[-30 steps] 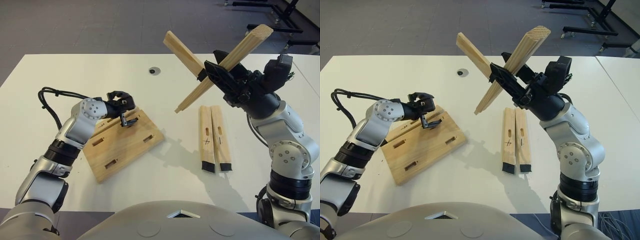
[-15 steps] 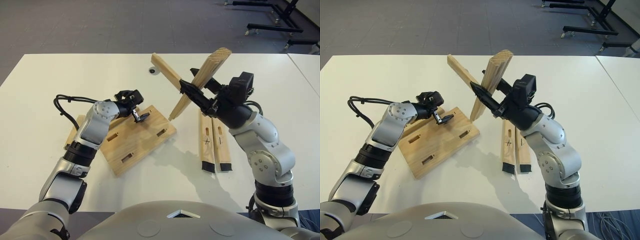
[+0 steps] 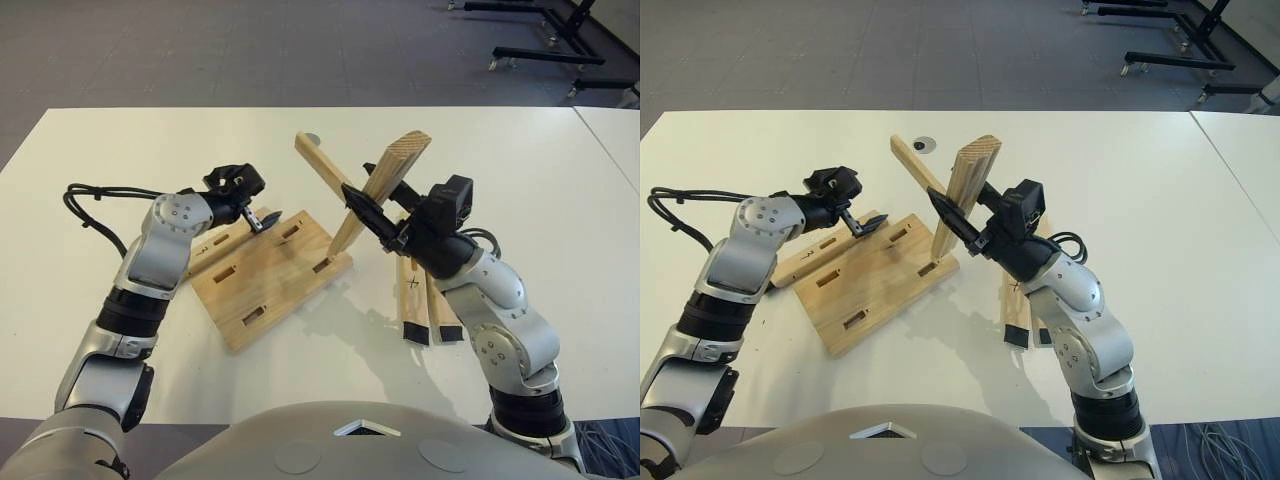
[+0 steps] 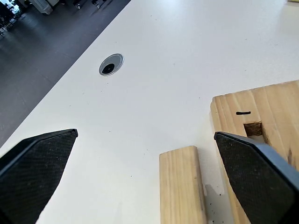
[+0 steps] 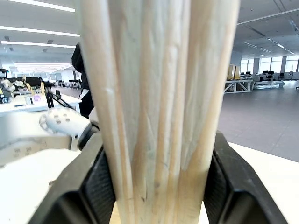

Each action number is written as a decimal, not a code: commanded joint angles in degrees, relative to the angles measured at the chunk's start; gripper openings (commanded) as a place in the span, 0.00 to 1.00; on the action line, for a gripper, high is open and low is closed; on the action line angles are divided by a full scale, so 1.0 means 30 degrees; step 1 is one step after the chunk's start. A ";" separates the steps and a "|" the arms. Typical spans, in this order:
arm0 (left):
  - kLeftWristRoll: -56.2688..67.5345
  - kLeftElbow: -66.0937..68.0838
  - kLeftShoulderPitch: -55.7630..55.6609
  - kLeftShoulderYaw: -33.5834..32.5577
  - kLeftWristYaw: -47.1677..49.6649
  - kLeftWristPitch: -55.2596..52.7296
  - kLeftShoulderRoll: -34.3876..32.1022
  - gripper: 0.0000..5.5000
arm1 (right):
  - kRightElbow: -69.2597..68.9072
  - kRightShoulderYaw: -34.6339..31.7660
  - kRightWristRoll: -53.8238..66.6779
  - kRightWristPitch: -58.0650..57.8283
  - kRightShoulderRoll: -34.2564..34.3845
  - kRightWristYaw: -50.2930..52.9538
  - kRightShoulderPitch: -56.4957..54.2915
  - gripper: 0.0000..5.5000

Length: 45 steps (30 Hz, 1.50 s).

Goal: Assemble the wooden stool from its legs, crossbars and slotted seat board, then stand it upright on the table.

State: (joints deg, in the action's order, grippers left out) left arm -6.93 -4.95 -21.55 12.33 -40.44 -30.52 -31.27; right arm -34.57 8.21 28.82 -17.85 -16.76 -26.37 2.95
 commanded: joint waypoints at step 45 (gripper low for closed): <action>0.0289 -0.0881 0.0387 -0.0958 0.1736 0.0103 -0.0404 0.98 | 0.0761 0.2566 -0.2075 -0.0604 0.0923 0.0772 0.0377 0.39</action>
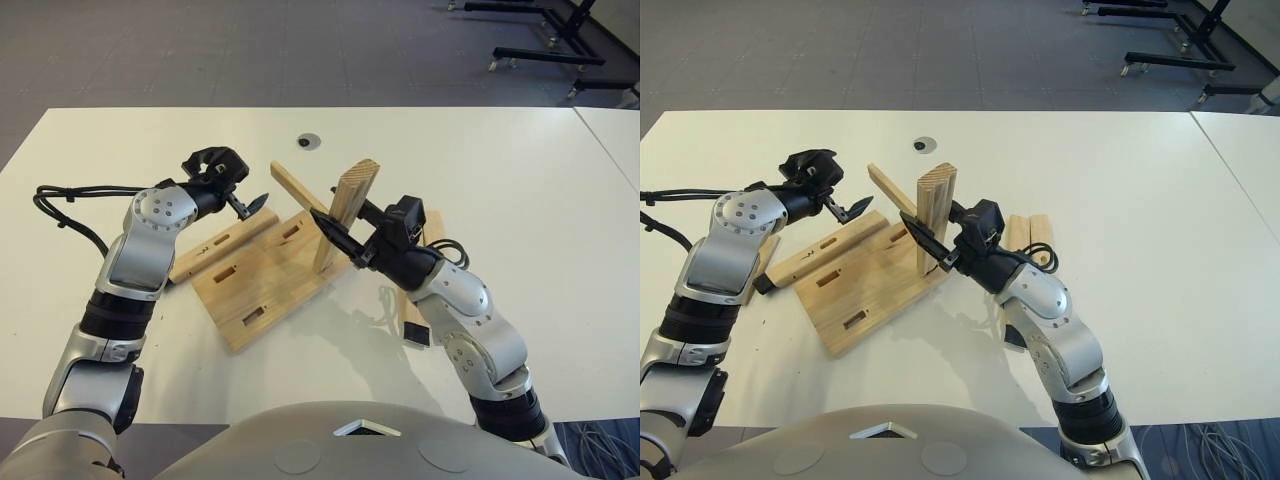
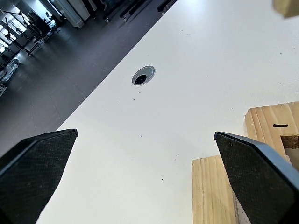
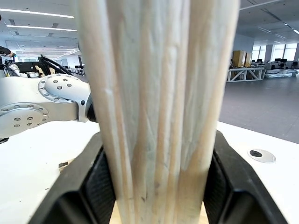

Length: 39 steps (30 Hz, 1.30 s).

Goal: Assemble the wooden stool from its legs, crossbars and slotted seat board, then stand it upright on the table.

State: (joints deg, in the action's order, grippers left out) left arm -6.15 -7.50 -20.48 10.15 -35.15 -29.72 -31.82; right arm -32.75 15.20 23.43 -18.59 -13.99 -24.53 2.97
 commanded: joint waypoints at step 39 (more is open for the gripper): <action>-0.0052 0.0784 0.0625 -0.0311 0.1593 0.0641 0.0640 0.98 | 0.5886 -0.2140 0.2541 -0.3035 -1.2026 -1.3230 -0.7408 0.40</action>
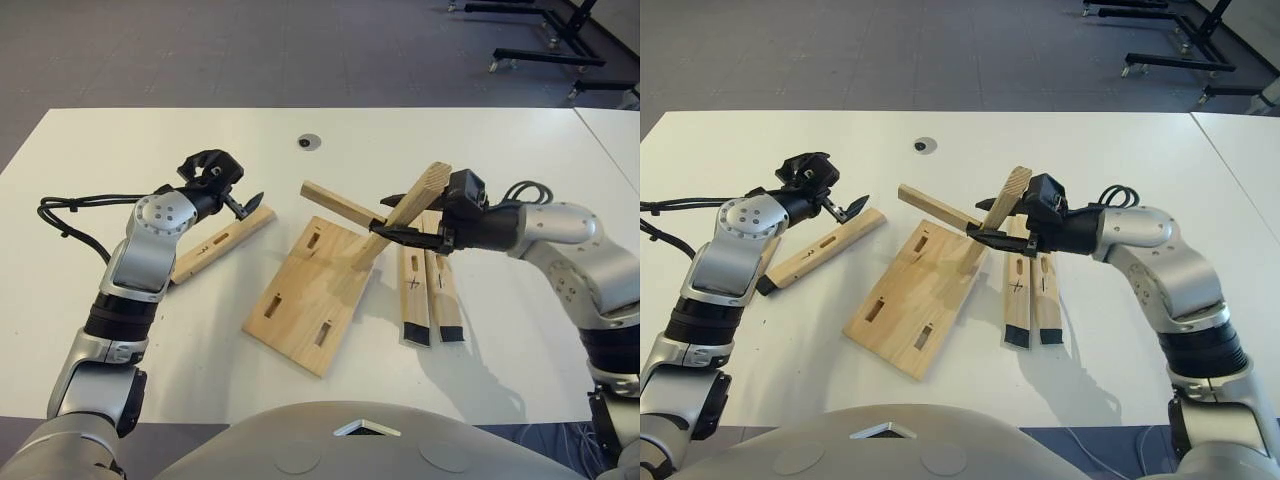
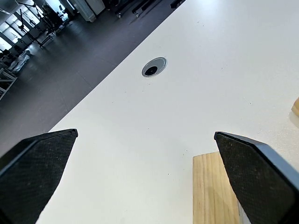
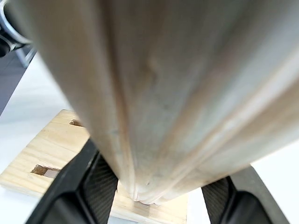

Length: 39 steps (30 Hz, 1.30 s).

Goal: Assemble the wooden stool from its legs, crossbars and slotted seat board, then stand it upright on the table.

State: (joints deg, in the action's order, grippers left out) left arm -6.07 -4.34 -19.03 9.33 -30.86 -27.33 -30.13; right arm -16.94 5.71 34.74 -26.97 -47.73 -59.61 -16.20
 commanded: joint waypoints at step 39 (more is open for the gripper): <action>-0.0189 0.0648 0.0141 -0.0774 0.0595 0.0388 0.0365 0.98 | 0.2086 -0.2369 -0.0608 0.0292 -0.0097 -0.3696 0.0336 0.98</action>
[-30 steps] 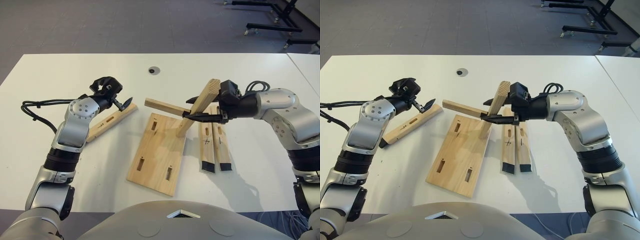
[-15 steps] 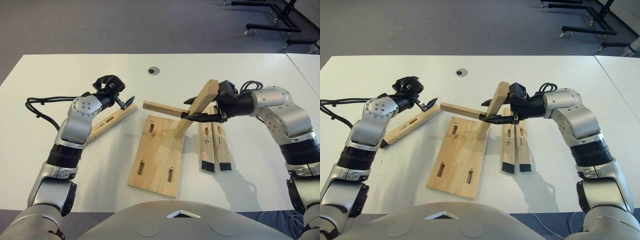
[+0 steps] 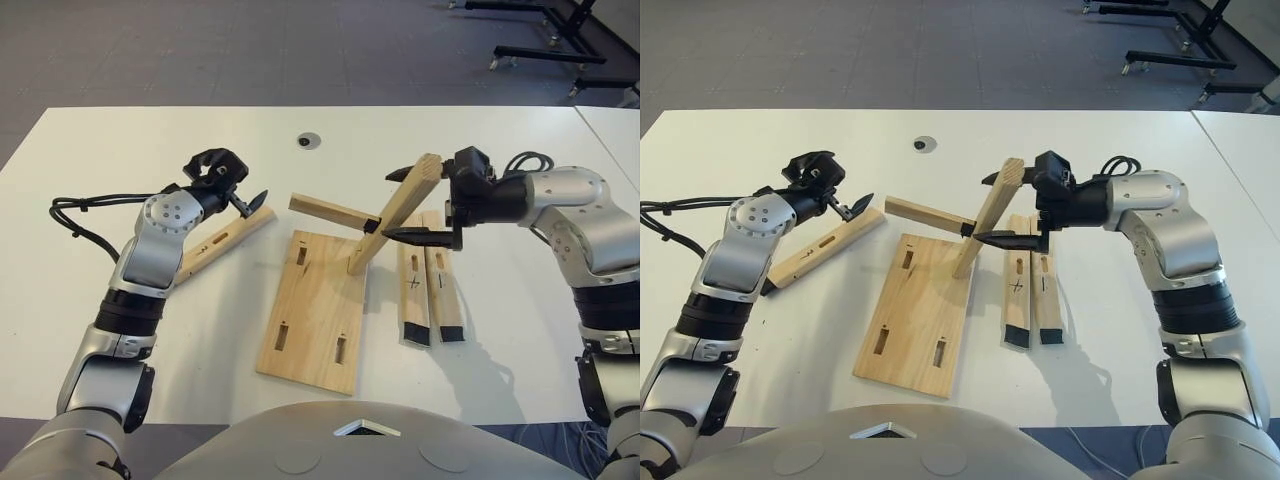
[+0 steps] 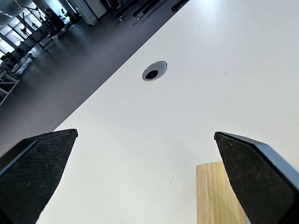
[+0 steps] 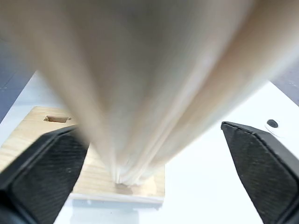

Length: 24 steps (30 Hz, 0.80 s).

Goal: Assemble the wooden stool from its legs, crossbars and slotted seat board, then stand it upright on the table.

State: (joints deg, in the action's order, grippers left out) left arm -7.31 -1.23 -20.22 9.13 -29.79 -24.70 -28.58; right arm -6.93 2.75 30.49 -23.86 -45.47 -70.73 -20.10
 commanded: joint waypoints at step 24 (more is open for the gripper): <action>0.0648 -0.6587 0.4464 -0.4144 0.2025 -0.3597 -0.0711 0.98 | -1.0407 -0.2944 -0.4022 -1.1396 0.4689 1.8136 1.2009 0.98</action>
State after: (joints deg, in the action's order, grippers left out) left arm -5.52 -19.98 -7.18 -3.01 -24.30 -34.72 -31.35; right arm -36.99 -6.63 19.15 -55.94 -31.86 -17.83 15.15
